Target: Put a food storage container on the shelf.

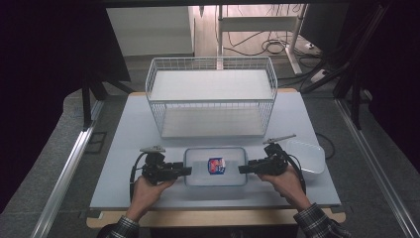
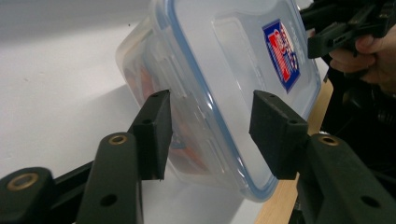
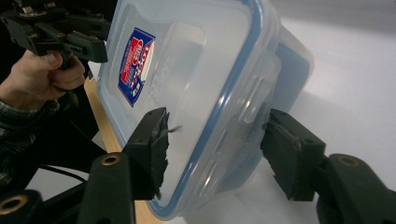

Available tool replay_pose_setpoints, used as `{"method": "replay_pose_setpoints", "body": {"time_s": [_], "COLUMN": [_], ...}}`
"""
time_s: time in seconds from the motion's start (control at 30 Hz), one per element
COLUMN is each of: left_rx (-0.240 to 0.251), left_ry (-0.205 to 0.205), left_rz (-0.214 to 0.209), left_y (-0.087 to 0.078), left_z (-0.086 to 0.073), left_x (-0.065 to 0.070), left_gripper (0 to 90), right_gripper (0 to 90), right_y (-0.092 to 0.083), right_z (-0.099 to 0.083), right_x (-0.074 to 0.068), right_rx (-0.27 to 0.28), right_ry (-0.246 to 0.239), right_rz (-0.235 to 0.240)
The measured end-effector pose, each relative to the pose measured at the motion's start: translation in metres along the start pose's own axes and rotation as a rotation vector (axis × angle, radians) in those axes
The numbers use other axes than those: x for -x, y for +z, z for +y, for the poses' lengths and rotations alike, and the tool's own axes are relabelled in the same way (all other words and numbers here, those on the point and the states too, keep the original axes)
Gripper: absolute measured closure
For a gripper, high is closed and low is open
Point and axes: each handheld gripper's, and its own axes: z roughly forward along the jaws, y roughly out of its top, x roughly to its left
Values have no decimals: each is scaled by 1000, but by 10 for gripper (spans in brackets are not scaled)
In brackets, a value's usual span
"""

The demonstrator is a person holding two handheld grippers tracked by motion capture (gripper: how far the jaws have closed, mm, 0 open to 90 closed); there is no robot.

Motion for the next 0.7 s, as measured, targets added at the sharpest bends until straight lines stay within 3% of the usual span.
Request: {"method": "replay_pose_setpoints", "body": {"time_s": [0.1, 0.23, 0.3, 0.37, 0.43, 0.47, 0.5, 0.57, 0.7], "left_rx": [2, -12, -8, -11, -12, -8, -6, -12, 0], "left_ry": [-10, 35, 20, -26, -40, -46, -33, -35, -76], "left_rz": [-1, 24, 3, -38, -46, -78, -67, -61, -85], "left_y": [0, 2, 3, 4, 4, 3, 3, 2, 0], "left_z": [-1, 1, 1, -1, -2, -3, -3, -2, -4], "left_x": [1, 3, 0, -6, -8, -10, -8, -6, -8], "left_gripper": [507, 439, 426, 421, 369, 401, 447, 448, 492], "right_gripper": [453, 457, 458, 458, 458, 458, 458, 458, 459], "right_y": [-2, -3, -3, -2, -2, -2, -2, -2, -2], "right_z": [-2, -4, -5, -6, -6, -6, -7, -7, -8], "right_x": [-1, -4, -4, -4, -6, -7, -7, -7, -13], "right_rx": [11, 33, 26, 29, 27, 28, 29, 31, 34], "right_ry": [9, 11, 4, -1, -15, -19, -18, -17, -31], "right_rz": [2, 2, -1, -3, -11, -13, -13, -15, -38]}}
